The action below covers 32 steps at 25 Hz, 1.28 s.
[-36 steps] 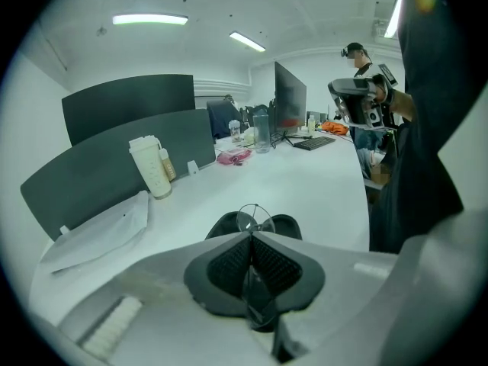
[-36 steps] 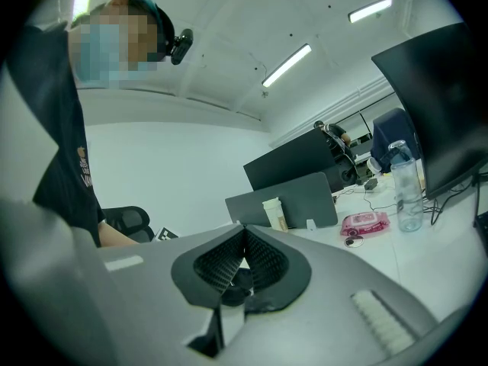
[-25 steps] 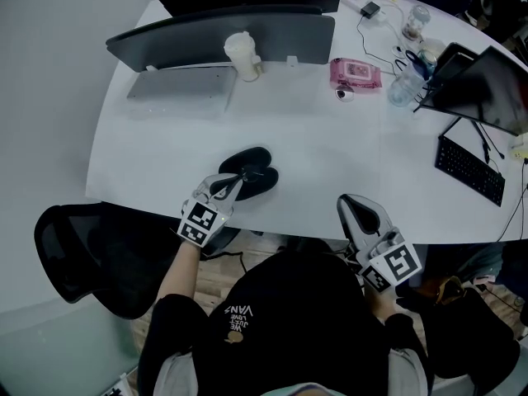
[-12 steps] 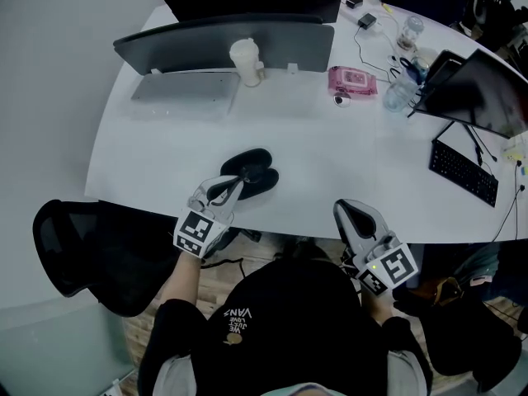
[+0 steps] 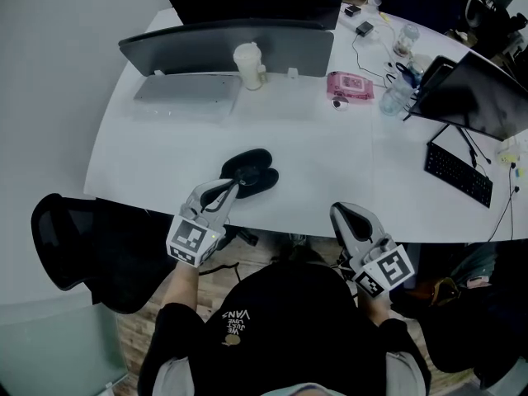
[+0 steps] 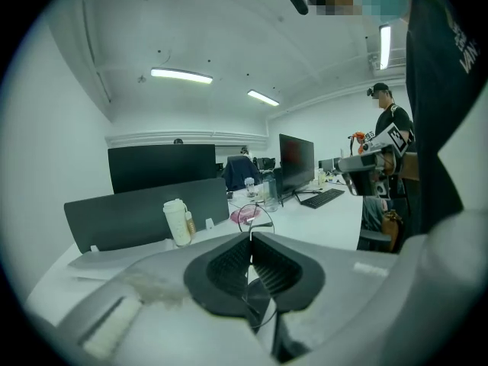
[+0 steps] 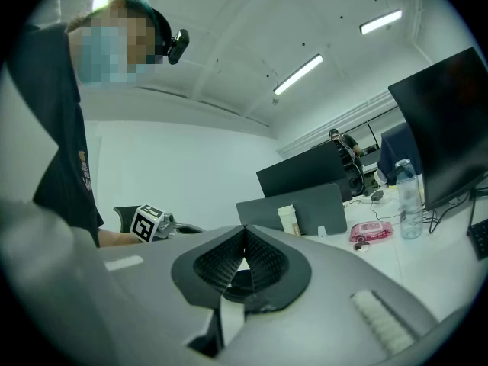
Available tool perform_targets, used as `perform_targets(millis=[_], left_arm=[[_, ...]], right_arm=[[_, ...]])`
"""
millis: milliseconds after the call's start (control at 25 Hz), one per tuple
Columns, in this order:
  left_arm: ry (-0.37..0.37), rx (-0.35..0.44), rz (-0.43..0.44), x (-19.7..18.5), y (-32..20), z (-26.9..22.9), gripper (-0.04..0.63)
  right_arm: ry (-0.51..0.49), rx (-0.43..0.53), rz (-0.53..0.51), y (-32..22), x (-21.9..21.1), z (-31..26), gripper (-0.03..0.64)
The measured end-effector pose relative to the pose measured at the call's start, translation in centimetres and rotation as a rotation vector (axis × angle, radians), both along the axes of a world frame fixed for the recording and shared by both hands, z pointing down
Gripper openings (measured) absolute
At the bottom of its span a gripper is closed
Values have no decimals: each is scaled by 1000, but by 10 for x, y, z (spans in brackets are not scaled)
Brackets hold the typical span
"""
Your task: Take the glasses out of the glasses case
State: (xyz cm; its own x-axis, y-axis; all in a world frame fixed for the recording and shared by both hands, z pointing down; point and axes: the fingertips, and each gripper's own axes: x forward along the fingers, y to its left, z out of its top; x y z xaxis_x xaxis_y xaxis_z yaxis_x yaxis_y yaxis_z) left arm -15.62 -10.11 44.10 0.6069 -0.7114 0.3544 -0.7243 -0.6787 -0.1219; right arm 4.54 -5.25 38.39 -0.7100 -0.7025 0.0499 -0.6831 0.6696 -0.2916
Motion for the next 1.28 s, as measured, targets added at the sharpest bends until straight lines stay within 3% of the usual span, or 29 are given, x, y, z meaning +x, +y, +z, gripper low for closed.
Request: perform_targets(millis=[560,1280], left_arm=[[83,32,-38,-16,49,-30,8],[187,13,-114,-25,97,-28,8]], right_arm=[[12,20,4,33,-14,-9,2],[41,24,-22,63,-26,-9,2]])
